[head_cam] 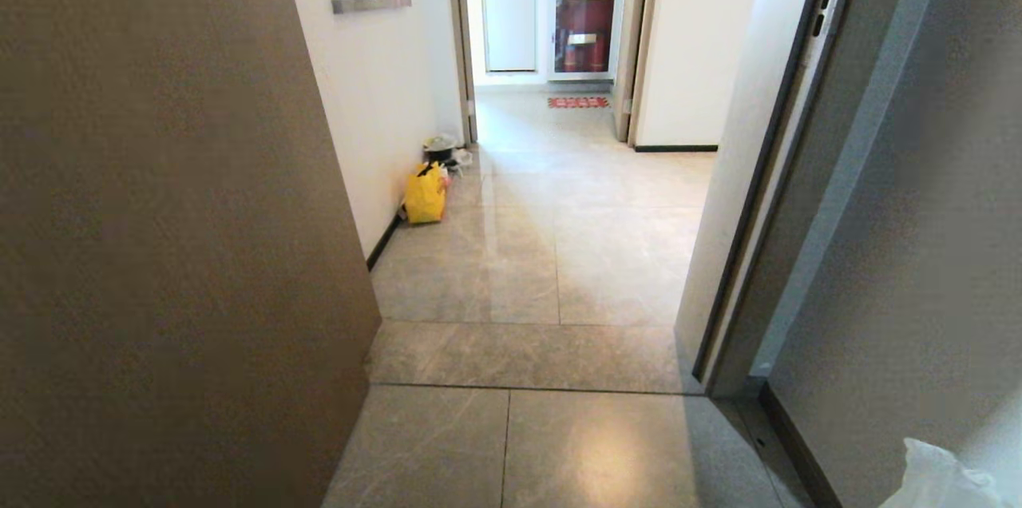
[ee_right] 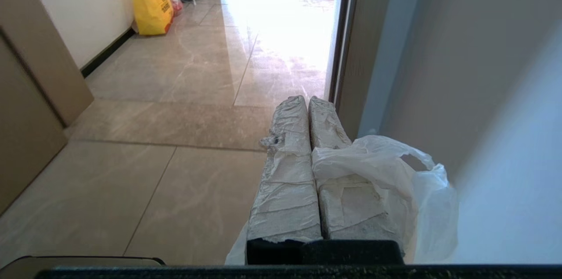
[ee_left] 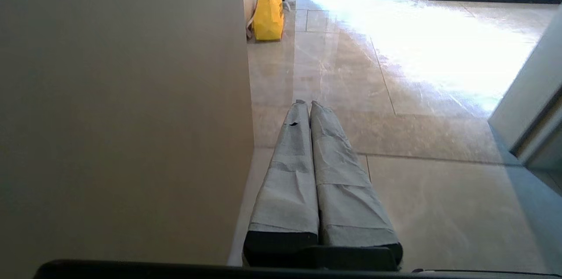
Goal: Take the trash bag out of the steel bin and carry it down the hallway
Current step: Put the trash bag at the door
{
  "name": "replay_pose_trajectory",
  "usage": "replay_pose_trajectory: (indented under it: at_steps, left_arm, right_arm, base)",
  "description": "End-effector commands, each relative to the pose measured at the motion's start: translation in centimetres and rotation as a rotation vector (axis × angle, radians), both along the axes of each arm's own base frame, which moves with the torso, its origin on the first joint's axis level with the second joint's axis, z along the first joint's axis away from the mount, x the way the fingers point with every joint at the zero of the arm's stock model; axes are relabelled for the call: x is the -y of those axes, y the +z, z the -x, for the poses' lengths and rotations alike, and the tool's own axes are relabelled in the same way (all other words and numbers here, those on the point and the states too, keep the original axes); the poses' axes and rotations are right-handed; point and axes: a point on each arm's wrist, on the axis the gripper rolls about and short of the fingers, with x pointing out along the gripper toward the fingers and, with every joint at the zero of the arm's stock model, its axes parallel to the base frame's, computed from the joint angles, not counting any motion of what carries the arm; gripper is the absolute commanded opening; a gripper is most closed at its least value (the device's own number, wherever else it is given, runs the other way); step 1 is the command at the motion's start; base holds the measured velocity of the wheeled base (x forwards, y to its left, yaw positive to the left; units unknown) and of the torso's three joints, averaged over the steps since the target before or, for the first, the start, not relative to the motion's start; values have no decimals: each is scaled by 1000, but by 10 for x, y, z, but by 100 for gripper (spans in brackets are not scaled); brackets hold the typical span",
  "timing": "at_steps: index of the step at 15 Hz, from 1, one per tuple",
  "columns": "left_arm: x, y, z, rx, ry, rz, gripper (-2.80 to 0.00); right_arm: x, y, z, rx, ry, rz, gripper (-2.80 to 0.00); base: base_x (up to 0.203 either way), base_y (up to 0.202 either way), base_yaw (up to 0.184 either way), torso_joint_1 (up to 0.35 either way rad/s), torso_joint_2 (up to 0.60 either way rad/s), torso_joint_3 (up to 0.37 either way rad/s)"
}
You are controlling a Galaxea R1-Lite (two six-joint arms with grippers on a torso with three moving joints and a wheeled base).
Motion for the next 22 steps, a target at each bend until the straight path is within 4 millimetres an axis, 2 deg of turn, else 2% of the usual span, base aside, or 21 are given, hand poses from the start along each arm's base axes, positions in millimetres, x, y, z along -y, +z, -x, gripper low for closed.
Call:
replay_pose_trajectory:
  at_steps: [1,22]
  left_arm:
    - [0,0,0,0,0,0,-280]
    - [0,0,0,0,0,0,-280]
  right_arm:
    - [0,0,0,-1,1,1,-280]
    - [0,0,0,-1,1,1,-280]
  base:
    - [194,0,1,4,3,2]
    - [193,0,-1,2,2,3]
